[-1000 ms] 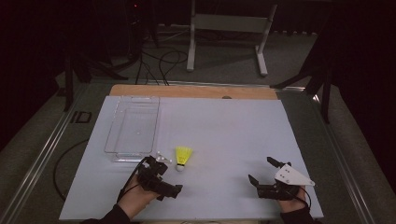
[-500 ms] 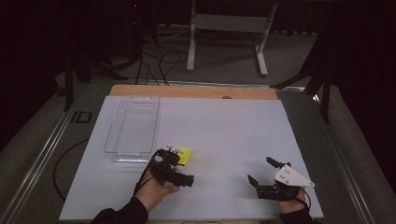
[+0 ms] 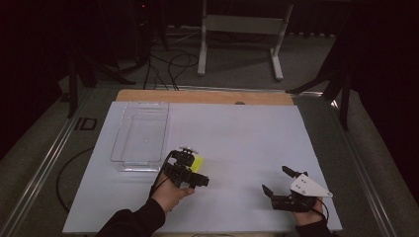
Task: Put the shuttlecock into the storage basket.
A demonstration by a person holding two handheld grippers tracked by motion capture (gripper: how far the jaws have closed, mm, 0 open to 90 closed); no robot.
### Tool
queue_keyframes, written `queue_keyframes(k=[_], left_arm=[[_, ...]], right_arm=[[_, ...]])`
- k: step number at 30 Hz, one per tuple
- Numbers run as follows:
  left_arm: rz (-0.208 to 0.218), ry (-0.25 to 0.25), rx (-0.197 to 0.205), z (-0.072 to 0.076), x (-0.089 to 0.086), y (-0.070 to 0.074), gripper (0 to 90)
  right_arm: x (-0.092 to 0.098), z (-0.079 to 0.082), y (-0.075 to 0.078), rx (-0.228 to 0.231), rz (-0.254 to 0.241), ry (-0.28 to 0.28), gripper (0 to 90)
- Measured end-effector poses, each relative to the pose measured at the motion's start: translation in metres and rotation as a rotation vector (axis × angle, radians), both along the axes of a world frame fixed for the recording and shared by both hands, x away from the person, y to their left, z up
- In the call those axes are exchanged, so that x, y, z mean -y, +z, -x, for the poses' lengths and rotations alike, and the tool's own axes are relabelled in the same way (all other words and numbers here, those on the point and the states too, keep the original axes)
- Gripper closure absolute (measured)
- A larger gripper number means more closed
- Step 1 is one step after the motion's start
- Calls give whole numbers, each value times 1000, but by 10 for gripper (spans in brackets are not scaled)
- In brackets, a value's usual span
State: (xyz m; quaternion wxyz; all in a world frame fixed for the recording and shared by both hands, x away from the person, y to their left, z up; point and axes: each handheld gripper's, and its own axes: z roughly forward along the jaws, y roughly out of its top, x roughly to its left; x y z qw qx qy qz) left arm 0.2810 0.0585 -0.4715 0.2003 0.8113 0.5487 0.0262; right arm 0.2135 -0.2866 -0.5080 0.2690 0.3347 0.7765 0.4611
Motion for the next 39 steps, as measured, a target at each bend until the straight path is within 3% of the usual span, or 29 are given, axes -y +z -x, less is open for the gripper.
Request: queue_keyframes(k=[9, 15, 17, 20, 26, 27, 32, 39], left_arm=[[-5, 46, -63, -9, -6, -14, 264], [-13, 53, -115, -14, -5, -22, 318], [-37, 65, -103, -15, -6, -24, 322], [-38, 70, -116, -17, -7, -25, 347], [-24, 55, -149, -22, -4, -30, 382], [-8, 53, -164, -24, -5, -33, 436], [10, 42, -180, -26, -5, -36, 484], [1, 37, -186, -27, -2, -37, 564]], right_arm=[[0, 0, 1, 4, 1, -7, 81], [0, 0, 1, 4, 6, -10, 81], [0, 0, 1, 5, 6, -10, 81], [0, 0, 1, 2, 7, -10, 81], [0, 0, 0, 1, 11, -9, 82], [0, 0, 0, 0, 10, -11, 81], [0, 0, 0, 0, 10, -12, 82], [0, 0, 0, 0, 11, -14, 82]])
